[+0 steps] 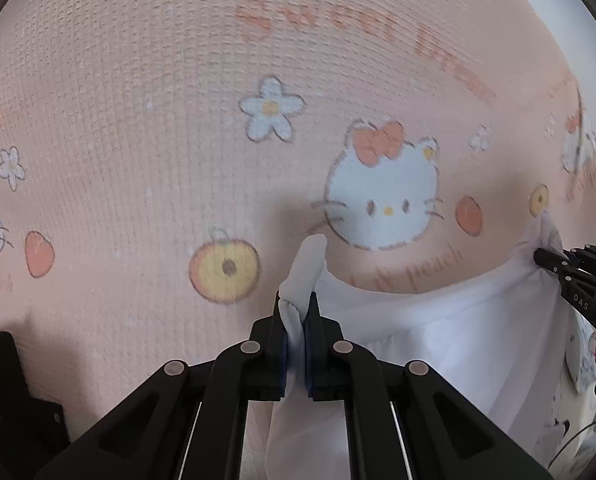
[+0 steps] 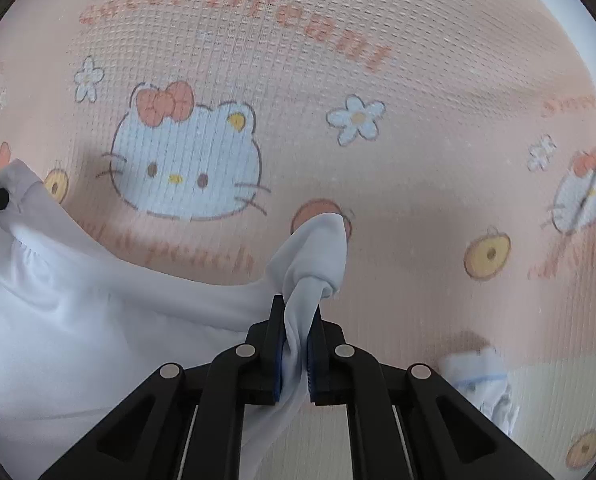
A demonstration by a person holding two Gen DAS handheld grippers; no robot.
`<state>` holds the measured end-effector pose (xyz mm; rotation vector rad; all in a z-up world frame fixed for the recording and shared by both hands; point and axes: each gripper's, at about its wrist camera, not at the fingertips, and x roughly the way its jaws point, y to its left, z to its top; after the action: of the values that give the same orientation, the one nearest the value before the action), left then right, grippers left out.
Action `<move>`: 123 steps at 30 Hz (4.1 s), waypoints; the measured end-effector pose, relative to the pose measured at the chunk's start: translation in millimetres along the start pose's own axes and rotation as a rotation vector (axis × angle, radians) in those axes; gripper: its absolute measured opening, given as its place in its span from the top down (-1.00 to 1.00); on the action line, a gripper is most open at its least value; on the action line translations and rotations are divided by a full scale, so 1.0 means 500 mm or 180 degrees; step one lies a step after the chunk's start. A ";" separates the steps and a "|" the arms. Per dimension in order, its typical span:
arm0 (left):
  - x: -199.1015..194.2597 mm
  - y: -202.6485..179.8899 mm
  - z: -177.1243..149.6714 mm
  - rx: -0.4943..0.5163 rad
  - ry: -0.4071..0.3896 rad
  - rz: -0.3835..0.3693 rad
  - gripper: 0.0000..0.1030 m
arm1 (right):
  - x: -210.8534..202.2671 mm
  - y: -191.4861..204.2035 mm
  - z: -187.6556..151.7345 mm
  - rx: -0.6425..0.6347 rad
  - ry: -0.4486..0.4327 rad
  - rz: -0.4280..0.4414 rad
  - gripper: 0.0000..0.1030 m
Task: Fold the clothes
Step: 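Grasp the shirt hem with both grippers and lift it up, then lay the white shirt flat on the blanket and open both grippers, then move both grippers over the spread white shirt toward its navy-trimmed sleeve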
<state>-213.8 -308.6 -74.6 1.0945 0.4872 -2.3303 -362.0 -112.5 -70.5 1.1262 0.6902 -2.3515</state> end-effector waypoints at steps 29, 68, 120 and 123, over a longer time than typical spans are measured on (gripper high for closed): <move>0.095 0.058 0.093 -0.0144 -0.0363 0.0377 0.86 | 0.249 -0.050 0.158 0.0741 0.0358 0.0152 0.89; -0.284 0.109 -0.078 -0.0410 0.0079 0.0411 -0.15 | -0.094 -0.025 0.028 0.0575 0.0143 0.0443 -0.38; -0.261 -0.125 -0.416 0.0003 0.0489 -0.0320 -0.15 | -0.237 0.017 -0.545 0.2241 0.0195 0.1181 -0.39; -0.251 -0.133 -0.439 -0.0011 0.0535 -0.0366 -0.15 | -0.219 0.047 -0.559 0.1979 0.0343 0.1221 -0.39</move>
<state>-53.3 -104.4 -102.9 1.2990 0.6314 -2.3447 -122.7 56.9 -140.3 1.4829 -0.2488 -2.2202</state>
